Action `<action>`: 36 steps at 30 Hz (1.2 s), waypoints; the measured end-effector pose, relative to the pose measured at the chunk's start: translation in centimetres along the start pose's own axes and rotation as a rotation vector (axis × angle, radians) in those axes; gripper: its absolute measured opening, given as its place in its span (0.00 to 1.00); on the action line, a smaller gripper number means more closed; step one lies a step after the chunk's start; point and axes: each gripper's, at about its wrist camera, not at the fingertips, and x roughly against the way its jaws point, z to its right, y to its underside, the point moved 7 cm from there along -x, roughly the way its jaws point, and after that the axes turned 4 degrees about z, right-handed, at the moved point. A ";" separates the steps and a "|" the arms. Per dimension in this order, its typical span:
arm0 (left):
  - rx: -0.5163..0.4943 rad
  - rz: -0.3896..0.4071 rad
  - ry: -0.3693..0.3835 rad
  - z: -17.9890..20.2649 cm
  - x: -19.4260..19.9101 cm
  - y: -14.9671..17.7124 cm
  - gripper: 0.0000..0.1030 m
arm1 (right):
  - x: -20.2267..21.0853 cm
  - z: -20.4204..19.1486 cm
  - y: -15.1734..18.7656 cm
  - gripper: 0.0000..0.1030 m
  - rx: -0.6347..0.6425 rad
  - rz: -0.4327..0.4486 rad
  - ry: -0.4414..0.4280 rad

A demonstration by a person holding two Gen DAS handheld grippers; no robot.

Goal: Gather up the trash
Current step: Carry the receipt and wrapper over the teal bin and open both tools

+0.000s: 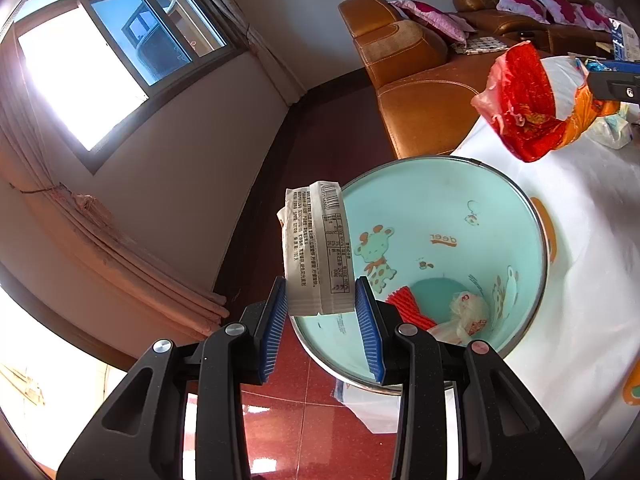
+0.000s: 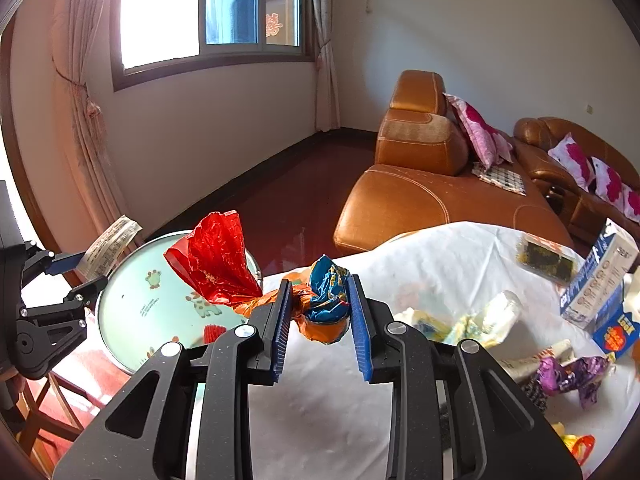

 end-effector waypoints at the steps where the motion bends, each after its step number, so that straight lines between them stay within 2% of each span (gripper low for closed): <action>1: -0.002 -0.001 -0.003 -0.1 -0.1 0.0 0.34 | -0.2 -0.2 0.0 0.28 0.005 -0.003 -0.002; 20: -0.016 -0.028 -0.050 -0.4 -1.3 0.6 0.34 | -2.4 -2.1 -0.1 0.28 0.033 -0.037 -0.018; 36: -0.010 -0.030 -0.034 -0.4 -1.4 0.5 0.34 | -3.0 -3.0 0.0 0.28 0.044 -0.043 -0.031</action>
